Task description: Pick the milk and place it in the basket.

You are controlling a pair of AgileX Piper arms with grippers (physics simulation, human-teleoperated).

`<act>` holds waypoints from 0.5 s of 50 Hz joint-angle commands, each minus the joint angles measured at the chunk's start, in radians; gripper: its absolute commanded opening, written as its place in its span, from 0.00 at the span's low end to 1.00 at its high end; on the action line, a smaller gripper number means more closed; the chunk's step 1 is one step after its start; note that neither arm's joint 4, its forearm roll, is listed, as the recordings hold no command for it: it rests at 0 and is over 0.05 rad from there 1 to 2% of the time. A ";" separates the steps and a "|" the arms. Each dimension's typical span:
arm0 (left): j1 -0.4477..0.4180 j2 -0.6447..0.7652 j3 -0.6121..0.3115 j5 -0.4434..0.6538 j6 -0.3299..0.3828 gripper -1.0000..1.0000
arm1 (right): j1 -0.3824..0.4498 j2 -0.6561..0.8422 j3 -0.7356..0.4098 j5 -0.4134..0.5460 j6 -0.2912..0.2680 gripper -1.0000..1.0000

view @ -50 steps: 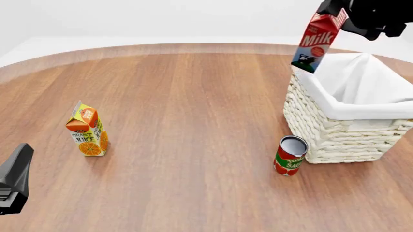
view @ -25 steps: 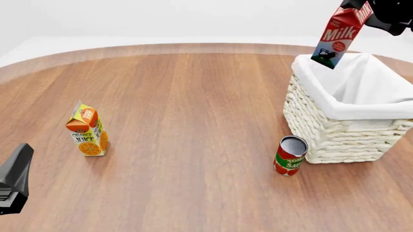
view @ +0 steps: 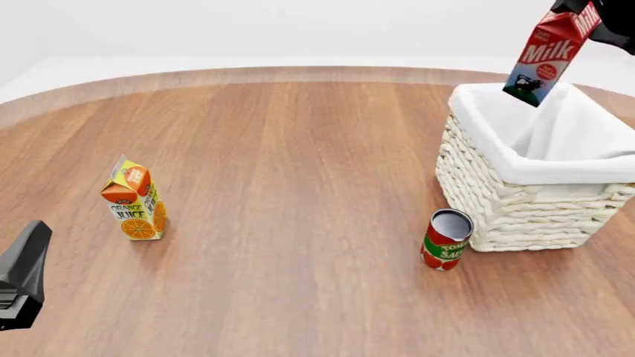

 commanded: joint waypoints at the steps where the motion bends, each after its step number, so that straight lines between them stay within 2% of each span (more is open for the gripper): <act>1: 0.000 0.000 0.000 0.000 0.000 1.00 | -0.036 -0.005 -0.018 0.000 -0.001 0.00; 25: 0.000 0.000 0.000 0.000 0.000 1.00 | -0.067 0.035 -0.005 0.008 -0.012 0.00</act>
